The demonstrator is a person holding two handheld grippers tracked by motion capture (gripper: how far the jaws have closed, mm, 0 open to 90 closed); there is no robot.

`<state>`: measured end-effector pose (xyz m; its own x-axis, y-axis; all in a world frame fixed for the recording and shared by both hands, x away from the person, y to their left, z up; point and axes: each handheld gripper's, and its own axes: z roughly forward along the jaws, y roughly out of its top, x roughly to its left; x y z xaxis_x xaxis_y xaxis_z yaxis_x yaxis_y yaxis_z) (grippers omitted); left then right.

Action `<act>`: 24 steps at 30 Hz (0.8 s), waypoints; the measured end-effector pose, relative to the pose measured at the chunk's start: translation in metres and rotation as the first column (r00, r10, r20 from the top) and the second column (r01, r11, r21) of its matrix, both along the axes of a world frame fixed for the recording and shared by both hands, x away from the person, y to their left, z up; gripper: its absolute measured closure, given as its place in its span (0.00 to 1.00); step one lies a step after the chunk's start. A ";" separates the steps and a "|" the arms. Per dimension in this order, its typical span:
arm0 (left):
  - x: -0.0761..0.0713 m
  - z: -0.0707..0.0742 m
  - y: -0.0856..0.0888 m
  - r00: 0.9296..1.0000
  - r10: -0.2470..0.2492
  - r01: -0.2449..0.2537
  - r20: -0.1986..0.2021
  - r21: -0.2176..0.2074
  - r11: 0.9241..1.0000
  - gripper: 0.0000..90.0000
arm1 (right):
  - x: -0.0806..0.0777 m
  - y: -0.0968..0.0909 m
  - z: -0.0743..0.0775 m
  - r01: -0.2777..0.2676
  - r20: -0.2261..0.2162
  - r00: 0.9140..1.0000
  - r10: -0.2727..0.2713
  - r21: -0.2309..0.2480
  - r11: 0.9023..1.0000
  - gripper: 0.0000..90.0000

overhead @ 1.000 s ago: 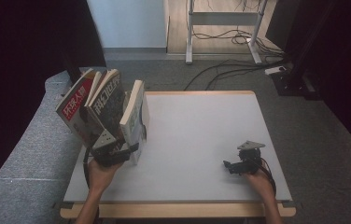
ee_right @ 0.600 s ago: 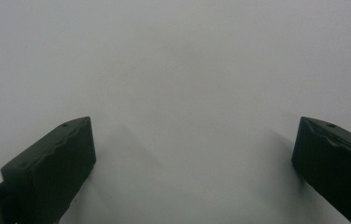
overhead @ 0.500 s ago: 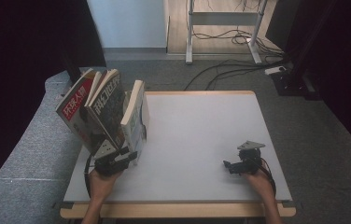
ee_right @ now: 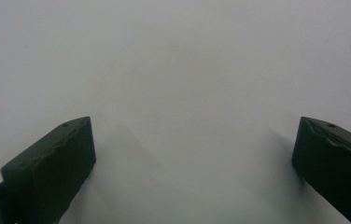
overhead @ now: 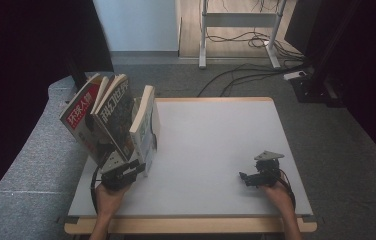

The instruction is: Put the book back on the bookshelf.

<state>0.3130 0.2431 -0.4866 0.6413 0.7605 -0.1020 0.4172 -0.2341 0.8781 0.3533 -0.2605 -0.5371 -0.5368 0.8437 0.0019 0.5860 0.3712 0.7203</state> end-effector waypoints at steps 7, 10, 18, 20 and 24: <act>0.009 0.001 -0.006 1.000 0.005 -0.005 0.002 0.018 1.000 0.76 | 0.000 0.000 0.000 0.000 0.000 1.000 0.000 0.000 1.000 0.00; 0.014 0.002 -0.007 1.000 0.018 -0.018 0.003 0.024 1.000 0.76 | 0.000 0.000 0.000 0.000 0.000 1.000 0.000 0.000 1.000 0.00; 0.026 0.003 -0.008 0.999 0.033 -0.033 -0.003 0.025 0.999 0.76 | 0.000 0.000 0.000 0.000 0.000 1.000 0.000 0.001 1.000 0.00; 0.029 0.003 -0.009 0.999 0.037 -0.037 -0.002 0.027 0.999 0.76 | 0.000 0.000 0.000 0.000 0.000 1.000 0.000 0.001 1.000 0.00; 0.034 0.003 -0.010 0.999 0.048 -0.048 -0.001 0.031 0.998 0.75 | 0.000 0.000 0.000 -0.001 0.000 1.000 0.001 0.000 1.000 0.00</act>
